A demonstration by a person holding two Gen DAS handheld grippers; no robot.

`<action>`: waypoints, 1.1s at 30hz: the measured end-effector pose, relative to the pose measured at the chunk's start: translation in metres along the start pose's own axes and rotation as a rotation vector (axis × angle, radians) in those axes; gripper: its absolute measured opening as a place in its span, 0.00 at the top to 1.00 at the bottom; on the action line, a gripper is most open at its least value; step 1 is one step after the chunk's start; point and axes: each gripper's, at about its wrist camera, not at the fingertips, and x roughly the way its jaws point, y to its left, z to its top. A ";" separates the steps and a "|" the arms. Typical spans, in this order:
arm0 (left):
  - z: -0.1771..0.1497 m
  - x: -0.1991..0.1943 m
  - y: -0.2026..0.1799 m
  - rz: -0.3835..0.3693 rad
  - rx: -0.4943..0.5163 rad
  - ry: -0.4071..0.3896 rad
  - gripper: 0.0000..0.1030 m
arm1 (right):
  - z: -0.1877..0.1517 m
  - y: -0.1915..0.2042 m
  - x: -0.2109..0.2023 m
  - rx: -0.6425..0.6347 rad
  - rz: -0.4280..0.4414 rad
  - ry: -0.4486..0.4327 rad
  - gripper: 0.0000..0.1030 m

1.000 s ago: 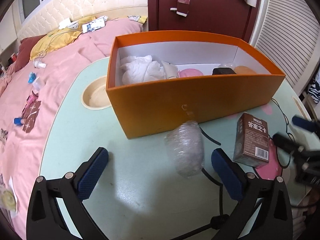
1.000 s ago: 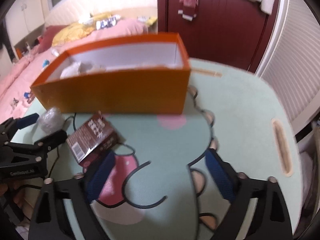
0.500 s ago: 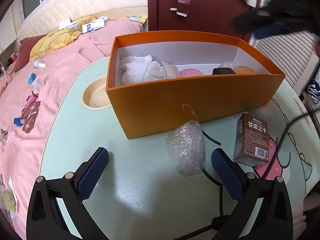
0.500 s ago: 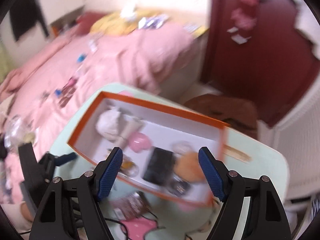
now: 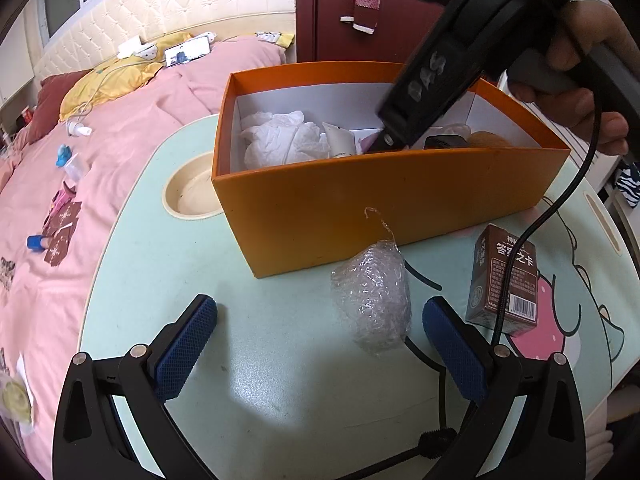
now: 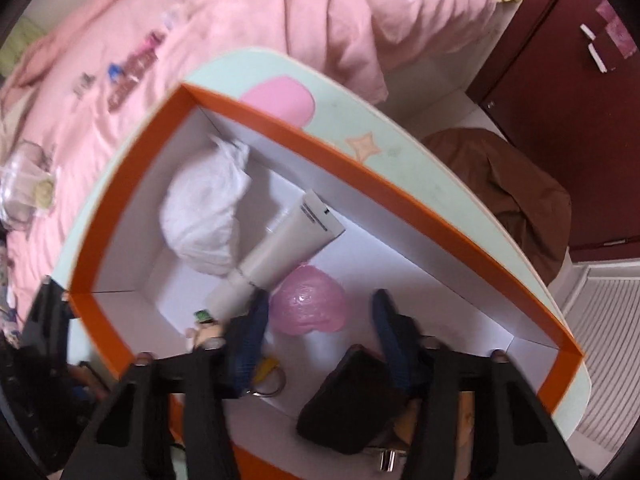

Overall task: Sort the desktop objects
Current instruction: 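Reach into the box and grasp the pink heart-shaped item with the right gripper, then set the pink heart item on the table beside the carton, open right gripper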

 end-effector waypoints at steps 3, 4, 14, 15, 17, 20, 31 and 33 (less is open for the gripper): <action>0.000 0.000 0.001 0.000 0.000 -0.002 0.00 | -0.001 0.004 0.003 -0.024 -0.027 0.001 0.63; 0.000 0.001 0.001 0.000 0.000 -0.002 0.00 | -0.002 0.004 0.003 -0.029 -0.035 -0.004 0.64; -0.001 0.000 0.001 0.000 0.002 -0.003 0.00 | -0.013 0.000 -0.026 0.014 -0.026 -0.122 0.64; -0.001 -0.001 0.001 0.000 0.001 -0.003 0.00 | -0.014 -0.001 -0.032 0.023 -0.021 -0.137 0.64; -0.001 -0.001 0.001 0.000 0.001 -0.003 0.00 | -0.023 -0.003 -0.046 0.040 -0.019 -0.171 0.64; 0.000 -0.001 0.000 0.000 0.001 -0.003 0.00 | -0.037 -0.002 -0.061 0.064 -0.018 -0.214 0.64; 0.000 -0.001 -0.001 0.000 0.001 -0.003 0.00 | -0.113 0.004 -0.094 0.198 -0.015 -0.303 0.64; 0.000 -0.001 -0.001 0.000 0.002 -0.003 0.00 | -0.131 0.003 -0.094 0.241 0.000 -0.311 0.64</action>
